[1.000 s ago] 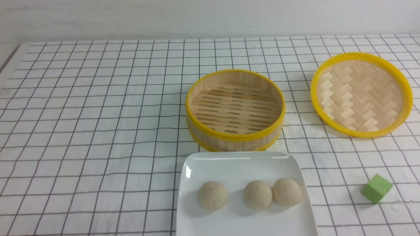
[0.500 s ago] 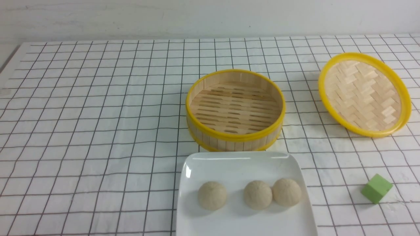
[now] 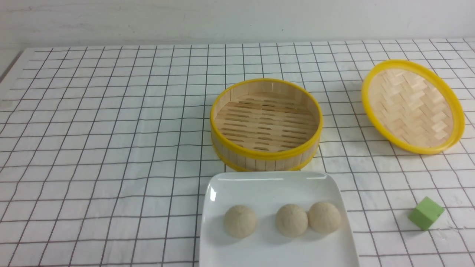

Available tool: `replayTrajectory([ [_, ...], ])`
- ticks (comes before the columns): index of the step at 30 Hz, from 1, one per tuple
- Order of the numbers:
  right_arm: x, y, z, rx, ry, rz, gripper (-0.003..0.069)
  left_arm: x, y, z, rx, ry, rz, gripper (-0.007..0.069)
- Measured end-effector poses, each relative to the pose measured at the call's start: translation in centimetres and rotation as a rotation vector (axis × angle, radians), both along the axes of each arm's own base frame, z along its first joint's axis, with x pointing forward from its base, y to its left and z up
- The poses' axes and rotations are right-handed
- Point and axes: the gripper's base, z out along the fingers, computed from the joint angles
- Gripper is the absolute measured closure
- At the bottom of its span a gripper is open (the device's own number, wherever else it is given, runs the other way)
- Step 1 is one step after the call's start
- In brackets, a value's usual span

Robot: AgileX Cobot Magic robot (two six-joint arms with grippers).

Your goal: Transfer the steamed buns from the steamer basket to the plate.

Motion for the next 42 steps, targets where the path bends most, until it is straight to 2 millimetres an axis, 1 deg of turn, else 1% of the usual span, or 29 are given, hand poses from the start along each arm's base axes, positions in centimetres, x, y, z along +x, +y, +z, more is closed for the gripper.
replayTrajectory([
  [31,0.0,0.0,0.0,0.0,0.0,0.0,0.0417,0.0,0.0,0.0,0.0,0.0,0.0,0.0465],
  [42,0.0,0.0,0.0,0.0,0.0,0.0,0.0417,0.0,0.0,0.0,0.0,0.0,0.0,0.0465],
])
